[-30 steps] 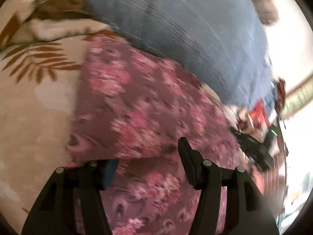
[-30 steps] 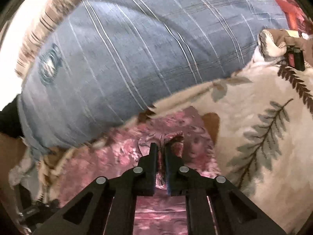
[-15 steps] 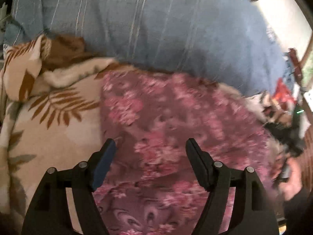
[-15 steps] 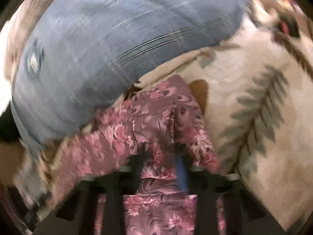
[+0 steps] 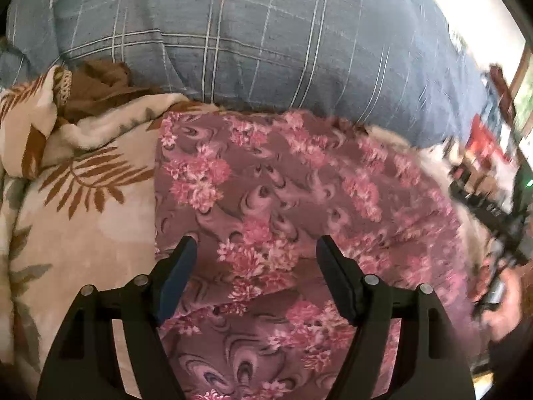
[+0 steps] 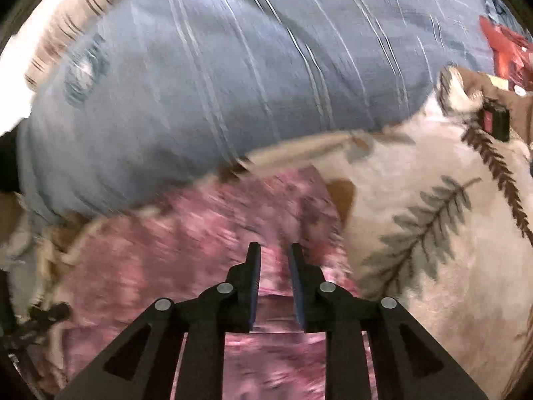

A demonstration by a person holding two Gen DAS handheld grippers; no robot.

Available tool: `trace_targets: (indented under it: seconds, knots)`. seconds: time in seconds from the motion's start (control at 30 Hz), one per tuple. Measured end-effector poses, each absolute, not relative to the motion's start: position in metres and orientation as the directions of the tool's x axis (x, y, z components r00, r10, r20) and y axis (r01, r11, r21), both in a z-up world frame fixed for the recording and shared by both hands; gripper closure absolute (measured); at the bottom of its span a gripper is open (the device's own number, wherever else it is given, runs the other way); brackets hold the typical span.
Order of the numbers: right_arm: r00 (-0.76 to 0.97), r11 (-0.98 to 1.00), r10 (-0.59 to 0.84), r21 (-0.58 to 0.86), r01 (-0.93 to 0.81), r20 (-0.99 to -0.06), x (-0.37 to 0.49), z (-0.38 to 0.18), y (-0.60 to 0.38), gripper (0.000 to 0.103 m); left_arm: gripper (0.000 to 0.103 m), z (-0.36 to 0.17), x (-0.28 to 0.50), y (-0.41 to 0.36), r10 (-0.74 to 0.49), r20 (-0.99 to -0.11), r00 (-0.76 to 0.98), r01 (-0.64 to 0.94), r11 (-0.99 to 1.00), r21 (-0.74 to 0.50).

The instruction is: Fold small clothes

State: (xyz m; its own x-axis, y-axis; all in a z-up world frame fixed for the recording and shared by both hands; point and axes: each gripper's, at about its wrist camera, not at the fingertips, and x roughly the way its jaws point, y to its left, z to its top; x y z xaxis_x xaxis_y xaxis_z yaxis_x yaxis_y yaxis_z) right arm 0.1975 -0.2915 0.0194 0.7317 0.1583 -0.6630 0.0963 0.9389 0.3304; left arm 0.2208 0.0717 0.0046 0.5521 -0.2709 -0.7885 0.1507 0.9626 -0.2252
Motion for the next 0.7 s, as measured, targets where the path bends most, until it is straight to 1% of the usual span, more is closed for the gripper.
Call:
trace_targets:
  seconds: [0.07,0.13,0.17,0.2,0.27,0.37,0.4,0.47,0.5,0.53,0.57,0.6,0.7]
  knots:
    - [0.7,0.94,0.186,0.333,0.078,-0.689,0.202,0.01,-0.285,0.083,0.029,-0.009,0.227,0.068,-0.229,-0.824,0.518,0.137,0.973,-0.184]
    - [0.622,0.949,0.174,0.298,0.1,-0.763,0.211,-0.015,-0.278,0.085,0.029,-0.012,0.228,0.065,-0.21,-0.824,0.526,0.135,0.977,-0.163]
    - [0.62,0.952,0.165,0.288,0.103,-0.767,0.211,-0.024,-0.276,0.085,0.029,-0.01,0.227,0.062,-0.197,-0.825,0.529,0.14,0.98,-0.144]
    - [0.653,0.952,0.155,0.288,0.101,-0.741,0.206,-0.023,-0.276,0.085,0.029,-0.009,0.226,0.06,-0.194,-0.826,0.529,0.145,0.98,-0.137]
    - [0.632,0.949,0.156,0.294,0.118,-0.759,0.207,-0.022,-0.275,0.085,0.029,-0.009,0.225,0.06,-0.191,-0.826,0.531,0.148,0.98,-0.132]
    - [0.648,0.944,0.175,0.313,0.103,-0.741,0.195,-0.012,-0.275,0.081,0.029,-0.01,0.226,0.061,-0.199,-0.826,0.527,0.142,0.979,-0.145]
    - [0.652,0.942,0.186,0.322,0.095,-0.736,0.189,-0.009,-0.275,0.08,0.029,-0.011,0.227,0.061,-0.202,-0.826,0.526,0.141,0.979,-0.149]
    - [0.646,0.939,0.2,0.331,0.088,-0.737,0.174,-0.013,-0.279,0.072,0.029,-0.012,0.226,0.06,-0.199,-0.826,0.528,0.14,0.979,-0.147]
    - [0.624,0.944,0.192,0.317,0.095,-0.758,0.171,-0.024,-0.277,0.063,0.029,-0.011,0.226,0.059,-0.196,-0.826,0.529,0.14,0.98,-0.142]
    - [0.612,0.948,0.189,0.305,0.09,-0.768,0.166,-0.031,-0.275,0.062,0.029,-0.011,0.228,0.06,-0.195,-0.825,0.53,0.141,0.98,-0.141]
    - [0.663,0.959,0.169,0.278,0.061,-0.729,0.159,-0.032,-0.271,0.062,0.028,-0.011,0.227,0.06,-0.192,-0.823,0.534,0.142,0.98,-0.136]
    - [0.683,0.972,0.141,0.23,0.041,-0.717,0.158,-0.037,-0.264,0.061,0.027,-0.011,0.226,0.06,-0.191,-0.823,0.536,0.143,0.981,-0.135]
    - [0.688,0.989,0.079,0.141,0.034,-0.722,0.162,-0.037,-0.247,0.055,0.025,-0.01,0.222,0.062,-0.198,-0.818,0.541,0.14,0.979,-0.145]
